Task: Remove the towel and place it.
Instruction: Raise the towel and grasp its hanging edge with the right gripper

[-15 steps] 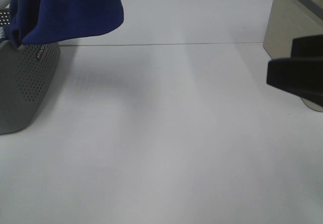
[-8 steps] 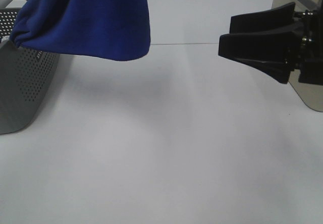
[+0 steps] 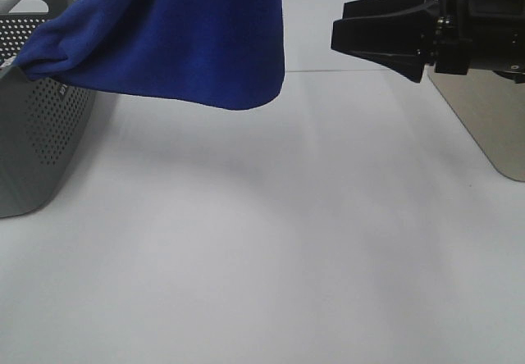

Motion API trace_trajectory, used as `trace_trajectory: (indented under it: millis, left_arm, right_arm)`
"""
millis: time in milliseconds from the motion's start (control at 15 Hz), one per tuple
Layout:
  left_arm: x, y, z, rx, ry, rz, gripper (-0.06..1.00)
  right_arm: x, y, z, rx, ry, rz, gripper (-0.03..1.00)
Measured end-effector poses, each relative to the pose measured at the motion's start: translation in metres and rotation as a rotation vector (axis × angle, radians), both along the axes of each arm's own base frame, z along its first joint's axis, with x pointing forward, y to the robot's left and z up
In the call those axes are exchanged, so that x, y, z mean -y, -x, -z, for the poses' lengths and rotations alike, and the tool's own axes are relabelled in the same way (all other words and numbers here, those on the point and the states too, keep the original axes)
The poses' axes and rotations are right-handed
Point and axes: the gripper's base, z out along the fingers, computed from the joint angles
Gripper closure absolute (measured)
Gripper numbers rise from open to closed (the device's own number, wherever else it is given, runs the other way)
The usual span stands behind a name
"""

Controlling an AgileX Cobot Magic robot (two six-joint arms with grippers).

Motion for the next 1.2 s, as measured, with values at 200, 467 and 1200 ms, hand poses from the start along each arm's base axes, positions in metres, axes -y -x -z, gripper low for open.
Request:
trace_trajectory:
  millis: [200, 467, 1200]
  left_arm:
    - [0.0, 0.0, 0.0, -0.001, 0.001, 0.002, 0.94]
    - [0.003, 0.003, 0.001, -0.036, 0.029, 0.022, 0.94]
    - [-0.008, -0.001, 0.007, -0.027, -0.115, -0.063, 0.94]
  right_arm:
    - [-0.03, 0.001, 0.012, 0.003, 0.027, -0.096, 0.24]
    - [-0.056, -0.027, 0.025, -0.025, 0.064, -0.115, 0.24]
    - [-0.09, -0.012, 0.033, -0.07, 0.078, -0.266, 0.57]
